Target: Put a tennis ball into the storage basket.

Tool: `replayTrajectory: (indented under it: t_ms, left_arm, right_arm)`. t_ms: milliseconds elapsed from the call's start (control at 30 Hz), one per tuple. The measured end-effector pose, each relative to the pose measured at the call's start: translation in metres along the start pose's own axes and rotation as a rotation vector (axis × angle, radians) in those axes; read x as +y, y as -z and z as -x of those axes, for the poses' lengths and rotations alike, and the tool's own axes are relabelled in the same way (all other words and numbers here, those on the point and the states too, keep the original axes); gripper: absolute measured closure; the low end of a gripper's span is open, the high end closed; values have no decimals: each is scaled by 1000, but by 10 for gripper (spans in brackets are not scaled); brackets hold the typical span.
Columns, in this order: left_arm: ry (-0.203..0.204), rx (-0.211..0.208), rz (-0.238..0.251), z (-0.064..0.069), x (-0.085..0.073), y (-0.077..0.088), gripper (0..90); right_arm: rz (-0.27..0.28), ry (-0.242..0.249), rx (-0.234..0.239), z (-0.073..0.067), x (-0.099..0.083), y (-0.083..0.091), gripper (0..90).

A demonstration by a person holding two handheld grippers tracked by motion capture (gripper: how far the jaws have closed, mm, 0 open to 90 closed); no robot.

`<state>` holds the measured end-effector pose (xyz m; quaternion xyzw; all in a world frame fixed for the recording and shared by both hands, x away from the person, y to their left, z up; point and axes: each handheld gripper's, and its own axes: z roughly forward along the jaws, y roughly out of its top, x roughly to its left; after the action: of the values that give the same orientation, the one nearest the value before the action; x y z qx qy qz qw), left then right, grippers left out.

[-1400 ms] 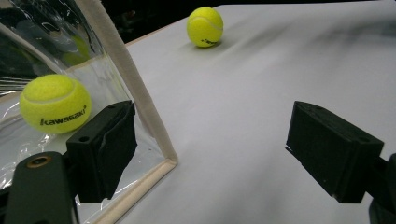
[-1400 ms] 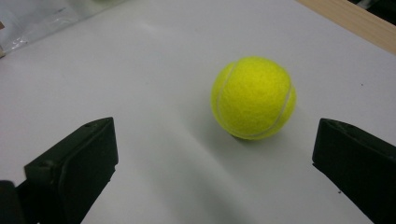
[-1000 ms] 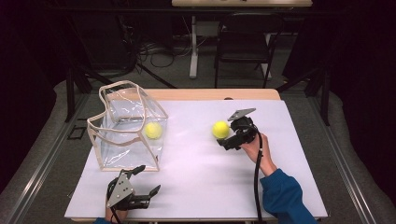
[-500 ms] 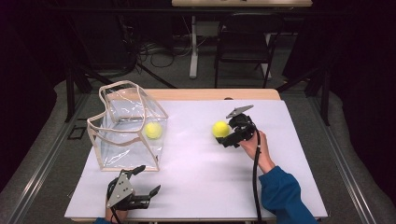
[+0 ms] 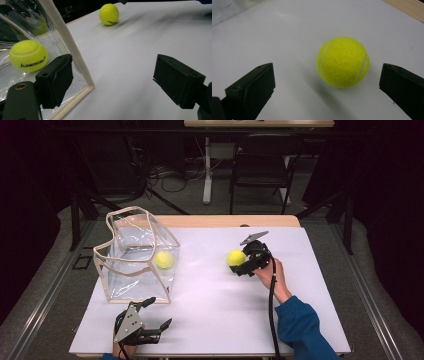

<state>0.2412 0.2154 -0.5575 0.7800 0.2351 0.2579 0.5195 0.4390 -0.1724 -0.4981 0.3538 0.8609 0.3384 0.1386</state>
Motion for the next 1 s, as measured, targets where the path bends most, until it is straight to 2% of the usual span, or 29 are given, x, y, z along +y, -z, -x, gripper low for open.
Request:
replayTrajectory:
  t_ms: [667,1000]
  left_arm:
    - [0,-3,-1,0,0,0,160]
    - [3,-2,0,0,0,-1,160]
  right_arm:
    - [-28,-10,-16,2,0,-13,0]
    - [-52,-35,-22,7,-2,-29,0]
